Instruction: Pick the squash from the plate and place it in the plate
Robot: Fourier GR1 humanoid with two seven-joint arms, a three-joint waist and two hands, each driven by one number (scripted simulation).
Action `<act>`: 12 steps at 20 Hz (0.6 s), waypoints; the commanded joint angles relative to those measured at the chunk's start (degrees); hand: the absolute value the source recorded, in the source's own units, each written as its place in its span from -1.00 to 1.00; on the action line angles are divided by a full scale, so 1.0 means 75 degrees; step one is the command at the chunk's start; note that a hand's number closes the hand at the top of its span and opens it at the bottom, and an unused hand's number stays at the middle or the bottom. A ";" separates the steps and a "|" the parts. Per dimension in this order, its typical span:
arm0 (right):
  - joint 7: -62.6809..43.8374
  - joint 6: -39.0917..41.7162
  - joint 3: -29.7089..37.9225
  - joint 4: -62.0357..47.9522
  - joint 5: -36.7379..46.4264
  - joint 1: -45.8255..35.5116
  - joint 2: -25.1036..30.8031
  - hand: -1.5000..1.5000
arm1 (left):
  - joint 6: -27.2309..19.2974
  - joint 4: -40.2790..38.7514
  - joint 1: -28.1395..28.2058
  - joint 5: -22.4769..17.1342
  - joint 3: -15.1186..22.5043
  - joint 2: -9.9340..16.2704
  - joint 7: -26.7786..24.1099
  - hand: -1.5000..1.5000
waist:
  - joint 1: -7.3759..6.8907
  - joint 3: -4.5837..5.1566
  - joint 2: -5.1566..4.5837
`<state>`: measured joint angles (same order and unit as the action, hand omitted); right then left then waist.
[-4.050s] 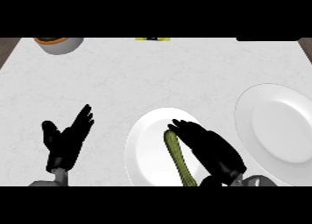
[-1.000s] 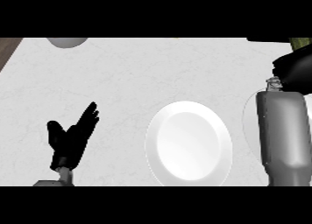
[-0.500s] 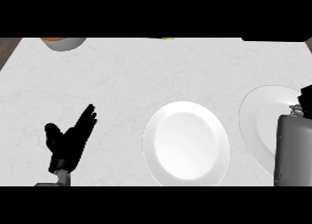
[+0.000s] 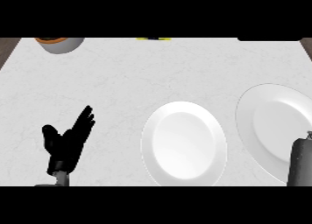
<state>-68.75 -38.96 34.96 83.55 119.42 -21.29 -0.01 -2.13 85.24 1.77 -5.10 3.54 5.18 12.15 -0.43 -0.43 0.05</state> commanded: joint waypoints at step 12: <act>0.1716 -0.2930 0.0761 -0.2166 -0.5361 0.0685 0.0427 -1.00 | 0.0299 -0.0057 0.0254 -0.0176 -0.0170 0.0191 0.0122 0.00 | 0.0020 0.0043 -0.0011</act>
<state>-58.79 -50.80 41.50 70.39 87.05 -17.52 1.55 -0.91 84.91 1.83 -5.69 2.52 5.97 11.76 -0.10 -0.43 0.25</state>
